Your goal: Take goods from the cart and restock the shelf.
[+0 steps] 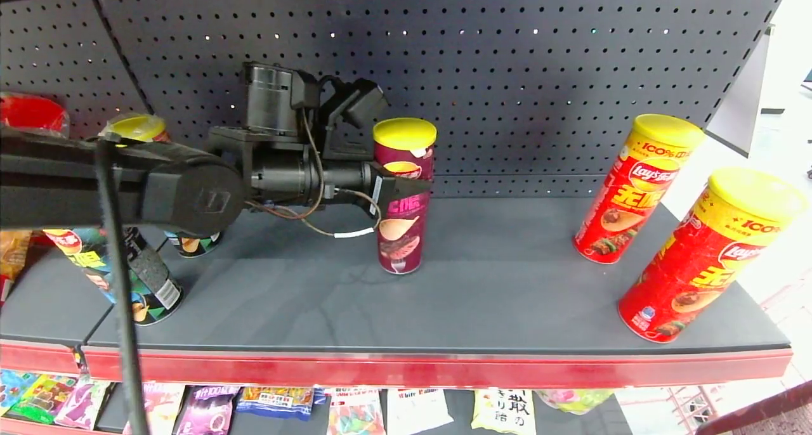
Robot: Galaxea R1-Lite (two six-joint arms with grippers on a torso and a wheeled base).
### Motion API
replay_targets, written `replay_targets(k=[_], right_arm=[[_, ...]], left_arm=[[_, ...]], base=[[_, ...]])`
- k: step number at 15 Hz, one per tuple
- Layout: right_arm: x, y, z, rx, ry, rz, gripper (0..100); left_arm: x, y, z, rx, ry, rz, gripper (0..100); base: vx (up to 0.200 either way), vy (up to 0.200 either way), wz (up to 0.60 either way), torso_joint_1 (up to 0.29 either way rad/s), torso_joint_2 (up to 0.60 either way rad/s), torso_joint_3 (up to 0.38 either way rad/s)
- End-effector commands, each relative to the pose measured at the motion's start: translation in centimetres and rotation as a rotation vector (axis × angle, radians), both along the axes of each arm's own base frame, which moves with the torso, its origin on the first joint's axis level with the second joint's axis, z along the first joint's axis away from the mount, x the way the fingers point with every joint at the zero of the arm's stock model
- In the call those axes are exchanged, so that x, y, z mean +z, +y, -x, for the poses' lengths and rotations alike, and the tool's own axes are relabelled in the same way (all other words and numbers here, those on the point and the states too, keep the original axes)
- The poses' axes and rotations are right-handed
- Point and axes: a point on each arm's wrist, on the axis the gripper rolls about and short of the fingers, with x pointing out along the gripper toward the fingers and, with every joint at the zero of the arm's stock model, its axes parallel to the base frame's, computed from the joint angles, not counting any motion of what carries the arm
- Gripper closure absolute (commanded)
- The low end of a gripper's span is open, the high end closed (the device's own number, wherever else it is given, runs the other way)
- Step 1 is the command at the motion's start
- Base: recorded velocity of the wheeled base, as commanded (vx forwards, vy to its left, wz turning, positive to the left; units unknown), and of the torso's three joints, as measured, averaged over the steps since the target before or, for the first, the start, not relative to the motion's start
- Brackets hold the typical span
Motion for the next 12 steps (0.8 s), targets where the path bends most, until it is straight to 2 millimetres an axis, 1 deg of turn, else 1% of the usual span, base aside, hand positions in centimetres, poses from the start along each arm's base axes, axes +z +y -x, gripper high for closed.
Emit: replay_targets(k=[1,3,4,5,6,9,12], right_arm=[[0.0,0.0,0.0,0.002,0.001,0.0,100],[0.1,0.0,0.0,0.006,-0.002,-0.001,100],[0.1,0.0,0.0,0.008,-0.002,-0.001,100],[0.1,0.0,0.0,0.008,-0.002,-0.001,100],[0.1,0.0,0.0,0.011,-0.002,-0.001,100],[0.0,0.0,0.0,0.011,0.0,-0.001,100],[0.0,0.0,0.0,0.011,-0.002,-0.001,100]], left_arm=[[2.4,1.5,3.8,0.023,-0.009,0.04,100],[2.1,2.4,5.8,0.021,0.006,0.029,100],[1.7,2.4,6.9,0.008,0.02,0.021,100],[1.5,2.6,7.4,0.007,0.028,0.016,100],[0.3,3.0,8.4,0.005,0.051,-0.002,100],[-1.2,2.9,9.2,0.007,0.034,0.006,100],[-1.7,2.7,9.7,0.003,0.04,-0.001,100]], base=[[0.0,0.0,0.0,0.0,0.0,0.0],[0.0,0.0,0.0,0.0,0.0,0.0],[0.0,0.0,0.0,0.0,0.0,0.0],[0.0,0.0,0.0,0.0,0.0,0.0],[0.0,0.0,0.0,0.0,0.0,0.0],[0.0,0.0,0.0,0.0,0.0,0.0],[0.0,0.0,0.0,0.0,0.0,0.0]])
